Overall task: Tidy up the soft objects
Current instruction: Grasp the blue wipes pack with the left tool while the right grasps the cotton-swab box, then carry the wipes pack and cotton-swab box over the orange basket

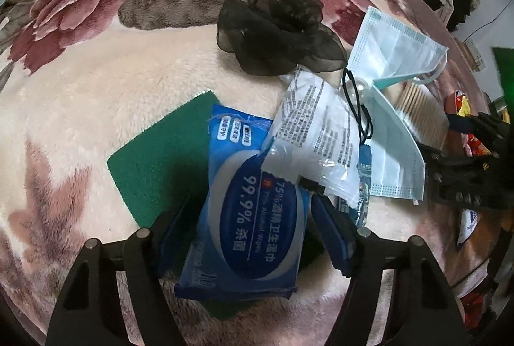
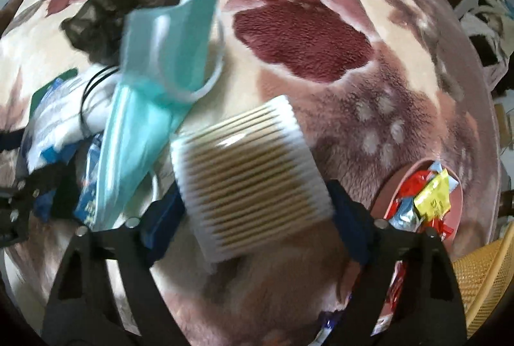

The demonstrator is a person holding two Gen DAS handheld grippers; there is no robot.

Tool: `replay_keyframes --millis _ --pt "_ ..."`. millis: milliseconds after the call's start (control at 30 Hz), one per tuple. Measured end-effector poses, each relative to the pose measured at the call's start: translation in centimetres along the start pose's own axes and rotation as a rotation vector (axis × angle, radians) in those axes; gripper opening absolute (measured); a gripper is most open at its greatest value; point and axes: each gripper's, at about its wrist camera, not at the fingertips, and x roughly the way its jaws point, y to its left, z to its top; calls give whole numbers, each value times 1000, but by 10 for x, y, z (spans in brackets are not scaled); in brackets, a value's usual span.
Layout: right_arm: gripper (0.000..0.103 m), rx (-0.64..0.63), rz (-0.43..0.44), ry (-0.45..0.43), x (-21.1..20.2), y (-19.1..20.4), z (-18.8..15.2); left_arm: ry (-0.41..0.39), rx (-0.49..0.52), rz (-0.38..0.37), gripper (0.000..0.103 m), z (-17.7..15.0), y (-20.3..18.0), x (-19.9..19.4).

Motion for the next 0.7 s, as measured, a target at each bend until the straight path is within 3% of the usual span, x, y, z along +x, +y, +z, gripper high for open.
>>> replay_keyframes --millis 67,167,400,700 --pt "81 4 22 0 -8 4 -11 -8 -9 14 62 -1 0 -1" --pt "81 -4 33 3 -20 14 -33 -12 -49 4 53 -6 6 -7" --pt "81 26 99 16 -33 42 -83 -12 -66 -2 50 -31 10 -25" --pt "83 125 167 6 -42 62 -113 -6 -64 -16 50 -75 16 -51"
